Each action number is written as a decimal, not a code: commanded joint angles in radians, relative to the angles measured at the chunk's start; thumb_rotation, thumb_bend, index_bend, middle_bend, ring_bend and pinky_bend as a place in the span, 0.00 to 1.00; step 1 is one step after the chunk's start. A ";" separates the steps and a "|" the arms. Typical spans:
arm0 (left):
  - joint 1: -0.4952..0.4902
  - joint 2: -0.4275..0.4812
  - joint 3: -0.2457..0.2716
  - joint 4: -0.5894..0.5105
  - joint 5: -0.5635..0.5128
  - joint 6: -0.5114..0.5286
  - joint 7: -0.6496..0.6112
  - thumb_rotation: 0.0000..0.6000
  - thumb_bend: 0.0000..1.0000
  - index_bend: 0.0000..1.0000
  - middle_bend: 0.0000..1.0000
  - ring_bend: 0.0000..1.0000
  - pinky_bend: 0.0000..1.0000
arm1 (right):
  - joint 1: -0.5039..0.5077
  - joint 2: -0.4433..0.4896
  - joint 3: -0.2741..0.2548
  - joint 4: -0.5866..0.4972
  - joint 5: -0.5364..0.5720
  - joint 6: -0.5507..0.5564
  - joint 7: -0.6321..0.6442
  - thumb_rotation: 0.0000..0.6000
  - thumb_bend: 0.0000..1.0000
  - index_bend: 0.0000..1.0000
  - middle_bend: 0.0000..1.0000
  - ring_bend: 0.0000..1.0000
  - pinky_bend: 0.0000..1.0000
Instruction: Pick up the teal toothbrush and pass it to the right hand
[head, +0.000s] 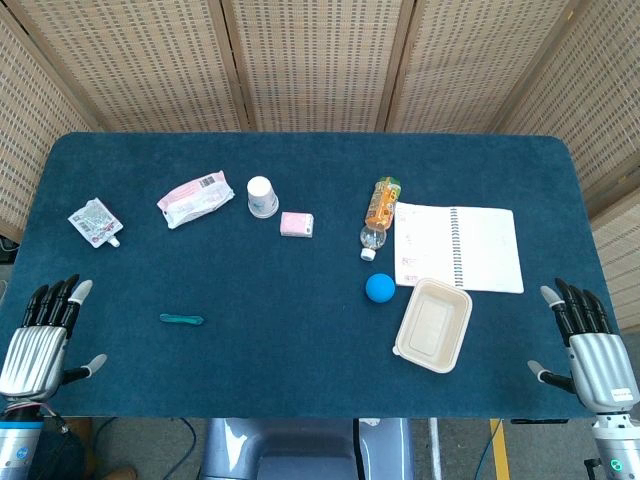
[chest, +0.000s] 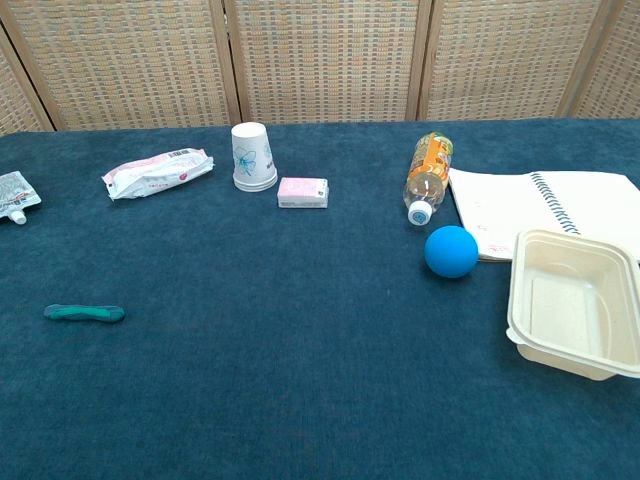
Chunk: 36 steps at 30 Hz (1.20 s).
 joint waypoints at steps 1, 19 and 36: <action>0.001 0.002 0.000 -0.001 0.000 0.001 -0.004 1.00 0.01 0.00 0.00 0.00 0.00 | 0.000 0.000 0.000 0.000 0.000 -0.001 0.000 1.00 0.00 0.00 0.00 0.00 0.00; -0.131 -0.150 -0.060 0.230 -0.148 -0.238 -0.074 1.00 0.26 0.32 0.00 0.00 0.00 | 0.004 0.005 0.001 0.000 0.014 -0.015 0.025 1.00 0.00 0.00 0.00 0.00 0.00; -0.247 -0.322 -0.072 0.435 -0.253 -0.414 -0.070 1.00 0.38 0.43 0.00 0.00 0.00 | 0.017 0.003 -0.002 0.000 0.024 -0.047 0.025 1.00 0.00 0.00 0.00 0.00 0.00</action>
